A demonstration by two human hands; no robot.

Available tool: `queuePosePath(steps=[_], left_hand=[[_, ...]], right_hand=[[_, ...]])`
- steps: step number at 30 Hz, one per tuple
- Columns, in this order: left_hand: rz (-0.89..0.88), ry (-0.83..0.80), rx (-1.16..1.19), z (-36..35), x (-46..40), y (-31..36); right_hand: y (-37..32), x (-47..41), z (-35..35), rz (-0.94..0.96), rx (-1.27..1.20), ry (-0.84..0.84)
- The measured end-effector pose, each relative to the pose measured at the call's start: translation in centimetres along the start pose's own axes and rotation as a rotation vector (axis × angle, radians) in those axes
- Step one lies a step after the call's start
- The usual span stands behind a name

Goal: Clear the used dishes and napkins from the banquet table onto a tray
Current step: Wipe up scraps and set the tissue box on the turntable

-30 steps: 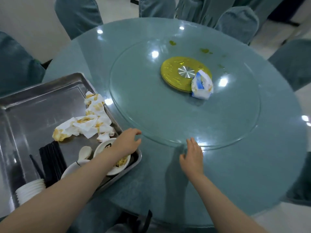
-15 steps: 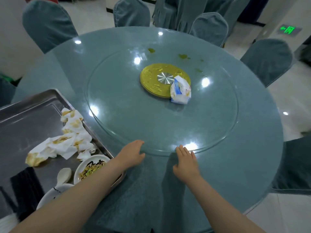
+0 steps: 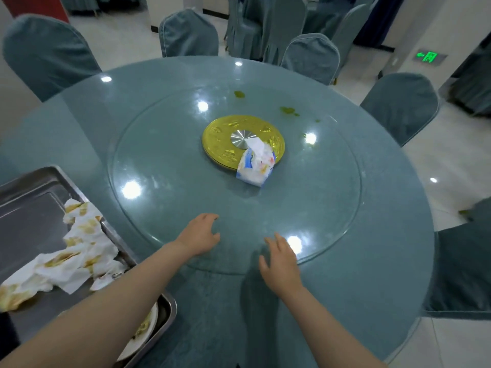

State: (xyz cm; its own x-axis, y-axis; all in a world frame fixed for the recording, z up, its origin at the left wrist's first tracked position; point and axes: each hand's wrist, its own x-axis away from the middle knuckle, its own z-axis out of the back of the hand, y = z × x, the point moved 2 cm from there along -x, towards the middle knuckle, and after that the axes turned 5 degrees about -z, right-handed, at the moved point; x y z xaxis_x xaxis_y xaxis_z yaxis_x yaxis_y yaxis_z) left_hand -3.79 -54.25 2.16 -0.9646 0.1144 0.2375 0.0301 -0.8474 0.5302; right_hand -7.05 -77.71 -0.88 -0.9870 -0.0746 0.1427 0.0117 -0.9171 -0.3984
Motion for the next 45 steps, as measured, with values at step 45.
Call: queuePosePath(steps=[45], left_hand=[[-0.113,0.042,-0.293,3.2,-10.1,-2.3]], right_hand=[[-2.1,-2.0,-0.8,-0.132,-0.32,-0.214]])
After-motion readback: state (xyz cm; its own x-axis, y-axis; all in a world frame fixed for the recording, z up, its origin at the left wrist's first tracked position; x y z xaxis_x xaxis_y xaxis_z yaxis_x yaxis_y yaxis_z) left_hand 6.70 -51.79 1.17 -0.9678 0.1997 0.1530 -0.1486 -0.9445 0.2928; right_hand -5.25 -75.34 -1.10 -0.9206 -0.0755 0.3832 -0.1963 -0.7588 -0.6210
